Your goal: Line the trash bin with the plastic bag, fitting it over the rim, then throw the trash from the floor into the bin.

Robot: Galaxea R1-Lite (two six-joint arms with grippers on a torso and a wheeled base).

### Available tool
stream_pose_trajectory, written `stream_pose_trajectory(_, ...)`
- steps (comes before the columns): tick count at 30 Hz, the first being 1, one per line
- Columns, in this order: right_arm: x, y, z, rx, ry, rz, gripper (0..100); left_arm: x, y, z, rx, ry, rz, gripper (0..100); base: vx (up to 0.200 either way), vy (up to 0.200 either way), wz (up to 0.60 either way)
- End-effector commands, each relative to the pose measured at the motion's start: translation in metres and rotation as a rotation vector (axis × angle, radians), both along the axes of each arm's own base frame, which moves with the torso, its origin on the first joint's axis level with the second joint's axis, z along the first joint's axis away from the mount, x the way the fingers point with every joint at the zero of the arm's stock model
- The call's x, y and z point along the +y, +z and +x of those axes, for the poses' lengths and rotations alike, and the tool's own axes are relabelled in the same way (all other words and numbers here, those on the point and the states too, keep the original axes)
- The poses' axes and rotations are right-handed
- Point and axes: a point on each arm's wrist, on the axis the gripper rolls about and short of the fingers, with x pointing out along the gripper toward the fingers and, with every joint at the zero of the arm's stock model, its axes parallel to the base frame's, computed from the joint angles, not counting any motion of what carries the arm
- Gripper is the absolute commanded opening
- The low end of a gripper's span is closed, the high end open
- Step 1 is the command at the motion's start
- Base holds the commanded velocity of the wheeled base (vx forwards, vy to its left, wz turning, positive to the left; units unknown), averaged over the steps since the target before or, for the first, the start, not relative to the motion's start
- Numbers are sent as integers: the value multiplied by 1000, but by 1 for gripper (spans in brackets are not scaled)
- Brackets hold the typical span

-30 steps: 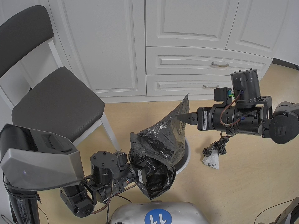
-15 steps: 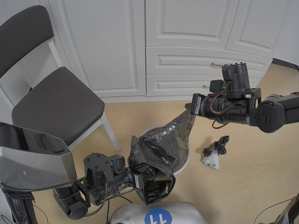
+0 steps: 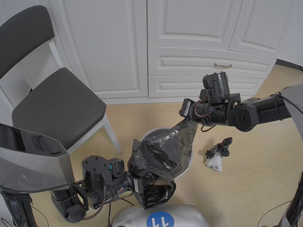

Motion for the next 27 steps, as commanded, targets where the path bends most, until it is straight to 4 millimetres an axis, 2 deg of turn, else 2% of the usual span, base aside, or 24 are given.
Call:
stream_pose_trajectory(1, 3, -23, 7, 53, 6, -40, 0, 1, 0, 1, 2, 4, 3, 0, 0, 0, 0)
stream_pose_trajectory(7, 2, -32, 3, 103, 35, -114, 0, 7, -2, 7, -1, 26, 19, 0, 0, 0, 0)
stream_pose_trajectory(10, 14, -39, -4, 120, 71, -132, 0, 11, -1, 12, 2, 48, 23, 0, 0, 0, 0)
stream_pose_trajectory(14, 36, -65, -9, 165, 110, -162, 0, 16, 0, 17, -5, 71, 19, 0, 0, 0, 0)
stream_pose_trajectory(22, 52, -95, -10, 216, 142, -192, 0, 22, 0, 24, -17, 93, 29, 0, 0, 0, 0)
stream_pose_trajectory(24, 59, -113, -4, 214, 140, -179, 0, 22, -1, 25, -16, 95, 30, 0, 0, 0, 0)
stream_pose_trajectory(27, 62, -122, 0, 200, 123, -140, 0, 22, -3, 24, -10, 89, 32, 0, 0, 0, 0)
